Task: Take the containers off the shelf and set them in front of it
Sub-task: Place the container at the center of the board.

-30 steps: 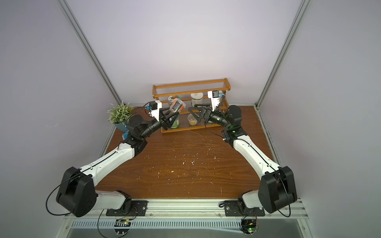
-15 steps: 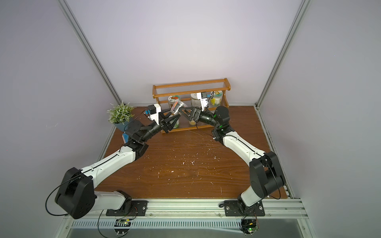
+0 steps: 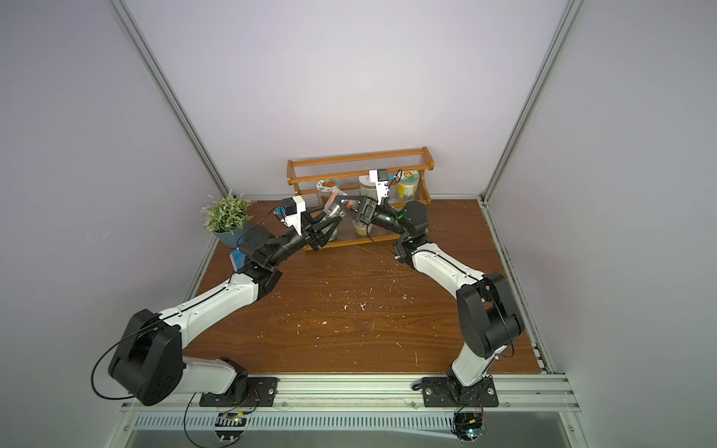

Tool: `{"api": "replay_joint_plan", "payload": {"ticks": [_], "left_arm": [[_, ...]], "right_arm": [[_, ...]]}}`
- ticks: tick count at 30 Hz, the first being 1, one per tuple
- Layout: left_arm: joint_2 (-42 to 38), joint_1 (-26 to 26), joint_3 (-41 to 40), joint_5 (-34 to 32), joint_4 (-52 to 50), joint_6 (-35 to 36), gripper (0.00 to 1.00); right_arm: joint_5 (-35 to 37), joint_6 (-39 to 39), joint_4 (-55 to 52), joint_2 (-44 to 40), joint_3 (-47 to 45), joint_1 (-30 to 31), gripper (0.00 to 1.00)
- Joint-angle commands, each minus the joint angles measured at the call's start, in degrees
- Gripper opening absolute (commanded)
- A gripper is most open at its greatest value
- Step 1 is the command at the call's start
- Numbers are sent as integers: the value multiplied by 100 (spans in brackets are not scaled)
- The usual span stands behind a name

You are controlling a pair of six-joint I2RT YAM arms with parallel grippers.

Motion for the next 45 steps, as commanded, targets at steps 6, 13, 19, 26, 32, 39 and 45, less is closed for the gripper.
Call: {"api": "replay_joint_plan", "payload": {"ticks": [6, 13, 19, 26, 32, 39, 45], "left_arm": [[39, -69, -19, 79, 184, -67, 68], [-206, 145, -26, 240, -326, -15, 90], [-990, 454, -203, 33, -1913, 490, 100], [-1747, 510, -363, -791, -3843, 673, 99], [-2199, 623, -887, -2073, -4149, 266, 100], [-2368, 822, -968, -3119, -4657, 65, 100], [-2515, 1076, -1186, -3265, -4776, -12, 100]], "right_arm": [[-194, -298, 244, -233, 180, 82, 72], [-28, -1692, -951, -507, 227, 88, 71], [998, -4539, -3274, -900, 181, 271, 71], [2090, -5693, -3057, -949, -899, 695, 70], [3133, -6223, -2339, -310, -1337, 1451, 70], [4227, -6448, -1592, 847, -1166, 2121, 70], [4702, -6522, -1263, 1508, -1055, 2285, 70]]}}
